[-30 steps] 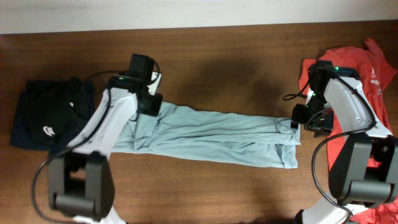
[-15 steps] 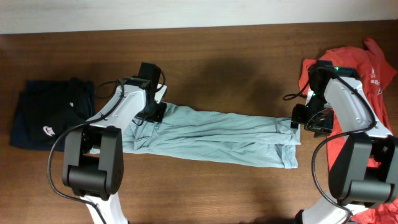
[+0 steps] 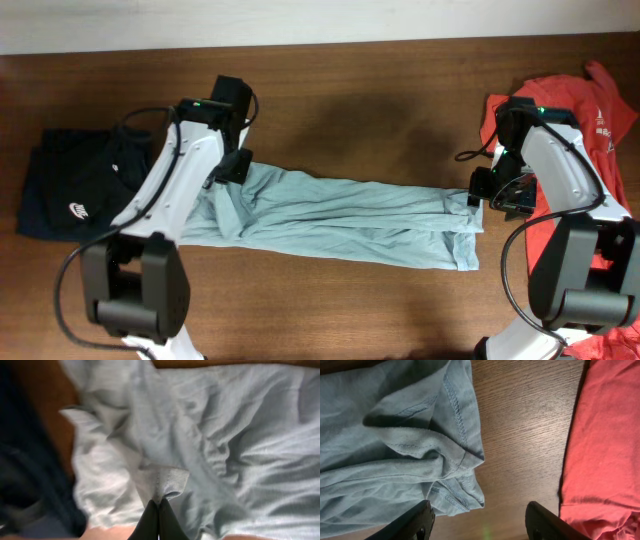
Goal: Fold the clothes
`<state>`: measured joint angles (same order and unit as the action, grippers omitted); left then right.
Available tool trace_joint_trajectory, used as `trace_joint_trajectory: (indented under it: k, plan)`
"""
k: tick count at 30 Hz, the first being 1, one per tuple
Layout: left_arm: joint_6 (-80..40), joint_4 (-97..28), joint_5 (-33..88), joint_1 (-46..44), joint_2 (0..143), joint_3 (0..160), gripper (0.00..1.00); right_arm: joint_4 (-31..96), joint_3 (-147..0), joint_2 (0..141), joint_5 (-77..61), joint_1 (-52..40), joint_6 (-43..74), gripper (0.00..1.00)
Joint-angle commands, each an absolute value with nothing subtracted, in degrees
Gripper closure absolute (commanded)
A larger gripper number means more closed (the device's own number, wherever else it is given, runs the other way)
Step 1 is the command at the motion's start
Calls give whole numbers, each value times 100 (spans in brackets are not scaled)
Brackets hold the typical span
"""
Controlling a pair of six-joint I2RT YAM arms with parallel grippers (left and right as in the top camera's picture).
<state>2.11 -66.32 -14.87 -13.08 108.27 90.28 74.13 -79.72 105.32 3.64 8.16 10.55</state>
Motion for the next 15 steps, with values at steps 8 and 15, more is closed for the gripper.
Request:
trace_joint_trajectory:
  k: [8, 15]
  plan:
    - [-91, -7795, -2554, -1323, 10648, 9096, 99, 7413, -8058, 10374, 432, 788, 1103, 36]
    - [-89, -8208, -2554, -1251, 10648, 9096, 78, 7411, -8058, 10374, 432, 788, 1103, 35]
